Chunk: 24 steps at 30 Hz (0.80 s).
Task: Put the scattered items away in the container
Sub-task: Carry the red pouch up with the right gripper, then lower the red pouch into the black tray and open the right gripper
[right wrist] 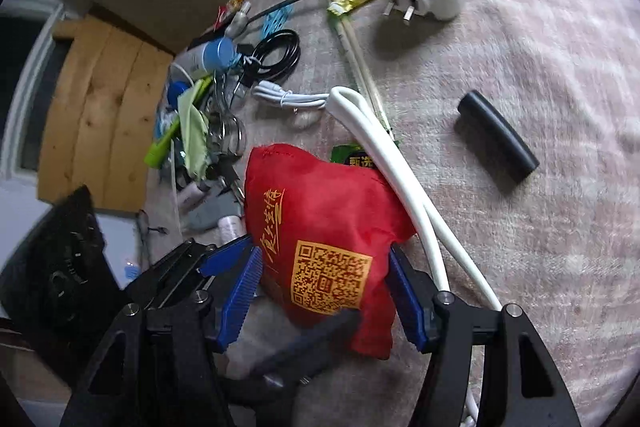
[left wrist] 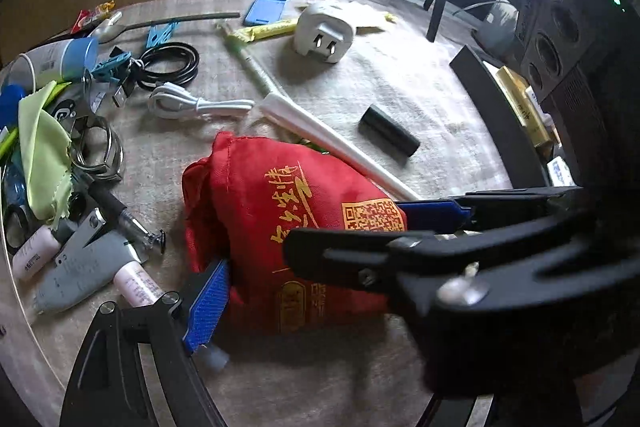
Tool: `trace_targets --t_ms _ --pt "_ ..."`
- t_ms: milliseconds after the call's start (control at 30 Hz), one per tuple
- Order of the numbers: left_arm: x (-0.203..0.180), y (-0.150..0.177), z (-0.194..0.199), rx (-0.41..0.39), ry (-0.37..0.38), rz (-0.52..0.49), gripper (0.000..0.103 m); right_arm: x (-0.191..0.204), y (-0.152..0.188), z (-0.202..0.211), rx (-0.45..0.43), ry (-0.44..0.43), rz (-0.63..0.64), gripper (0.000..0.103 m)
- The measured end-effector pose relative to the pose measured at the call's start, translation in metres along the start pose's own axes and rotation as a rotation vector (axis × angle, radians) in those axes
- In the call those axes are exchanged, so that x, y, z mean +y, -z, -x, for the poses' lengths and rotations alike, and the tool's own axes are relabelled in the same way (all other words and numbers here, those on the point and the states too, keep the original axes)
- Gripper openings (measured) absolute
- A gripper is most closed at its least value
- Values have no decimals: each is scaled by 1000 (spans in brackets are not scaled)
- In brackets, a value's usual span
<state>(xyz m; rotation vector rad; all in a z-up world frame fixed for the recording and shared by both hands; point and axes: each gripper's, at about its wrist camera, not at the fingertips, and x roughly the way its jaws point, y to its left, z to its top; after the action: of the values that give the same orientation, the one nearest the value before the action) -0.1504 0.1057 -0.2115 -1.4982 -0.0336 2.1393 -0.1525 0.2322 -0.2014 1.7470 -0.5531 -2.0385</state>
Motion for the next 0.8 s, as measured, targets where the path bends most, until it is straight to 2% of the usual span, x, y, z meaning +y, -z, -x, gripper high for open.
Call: trace_targets --t_ms 200,400,567,800 --pt "-18 -3 35 -78 21 12 84 -5 6 16 -20 -58 -19 57" --pt "-63 -12 70 -154 10 -43 84 -3 12 58 -90 -105 2 57" --pt "-118 -18 79 -190 24 -114 84 -18 25 105 -155 -102 11 57" --pt "-210 -23 59 -189 121 -216 84 -78 67 179 -254 -31 -26 57"
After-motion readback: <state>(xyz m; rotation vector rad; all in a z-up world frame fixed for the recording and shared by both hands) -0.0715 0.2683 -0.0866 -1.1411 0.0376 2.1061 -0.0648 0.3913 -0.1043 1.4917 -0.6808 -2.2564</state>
